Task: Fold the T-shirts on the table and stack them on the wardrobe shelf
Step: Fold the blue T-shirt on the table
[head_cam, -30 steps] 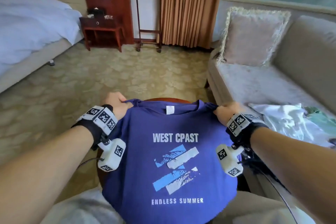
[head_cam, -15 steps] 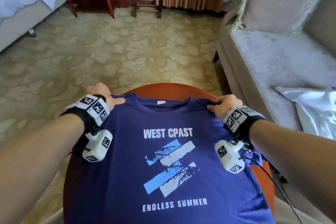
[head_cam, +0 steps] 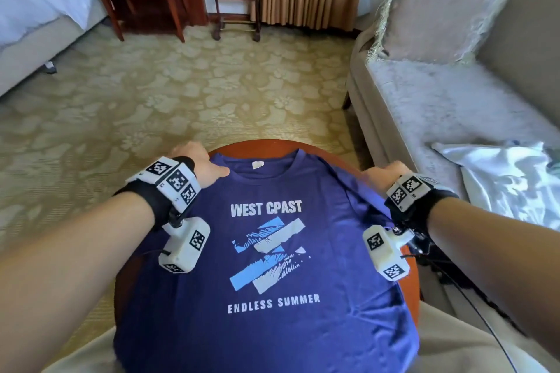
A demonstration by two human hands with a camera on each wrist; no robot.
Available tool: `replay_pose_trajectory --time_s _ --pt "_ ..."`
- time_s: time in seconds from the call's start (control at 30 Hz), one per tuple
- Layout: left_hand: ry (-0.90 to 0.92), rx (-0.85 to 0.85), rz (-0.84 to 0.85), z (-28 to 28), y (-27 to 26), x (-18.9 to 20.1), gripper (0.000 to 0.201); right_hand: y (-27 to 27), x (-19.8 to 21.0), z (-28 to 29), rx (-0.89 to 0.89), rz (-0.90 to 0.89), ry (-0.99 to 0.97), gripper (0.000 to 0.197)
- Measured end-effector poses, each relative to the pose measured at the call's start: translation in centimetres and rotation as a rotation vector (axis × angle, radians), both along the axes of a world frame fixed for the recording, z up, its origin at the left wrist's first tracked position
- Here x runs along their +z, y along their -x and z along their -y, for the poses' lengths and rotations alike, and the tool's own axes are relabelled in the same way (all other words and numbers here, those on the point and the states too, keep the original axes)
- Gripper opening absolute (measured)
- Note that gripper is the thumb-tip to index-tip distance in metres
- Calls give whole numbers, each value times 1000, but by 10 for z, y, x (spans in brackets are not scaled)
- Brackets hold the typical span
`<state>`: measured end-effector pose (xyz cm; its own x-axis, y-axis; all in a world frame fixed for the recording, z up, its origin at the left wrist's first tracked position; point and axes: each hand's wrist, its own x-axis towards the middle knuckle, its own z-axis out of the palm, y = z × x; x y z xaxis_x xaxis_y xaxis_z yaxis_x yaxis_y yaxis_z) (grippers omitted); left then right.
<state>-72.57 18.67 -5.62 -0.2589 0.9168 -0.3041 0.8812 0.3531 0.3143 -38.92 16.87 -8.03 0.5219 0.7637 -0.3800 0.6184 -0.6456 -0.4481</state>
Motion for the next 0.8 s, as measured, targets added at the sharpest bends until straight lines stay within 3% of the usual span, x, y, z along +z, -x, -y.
replay_pose_trajectory --time_s 0.07,0.17,0.37,0.5,0.6,0.73,0.8 --pt "63 -55 62 17 -22 8 56 -12 6 23 11 -41 27 46" --pt "117 -195 82 46 -59 15 59 -24 11 54 133 -20 110 47" --pt "73 -302 221 80 -105 -14 66 -25 -16 70 97 -9 135 37" --pt "174 -338 111 83 -115 -29 80 -37 -29 61 22 -94 50 35" --pt "229 -358 -44 78 -118 -30 82 -49 -20 46 -24 -22 13 39" --pt "275 -308 -110 65 -125 -31 84 -64 -8 36 2 88 -77 36" --pt "272 -271 -103 60 -132 -30 80 -72 -14 33 -114 -41 -90 40"
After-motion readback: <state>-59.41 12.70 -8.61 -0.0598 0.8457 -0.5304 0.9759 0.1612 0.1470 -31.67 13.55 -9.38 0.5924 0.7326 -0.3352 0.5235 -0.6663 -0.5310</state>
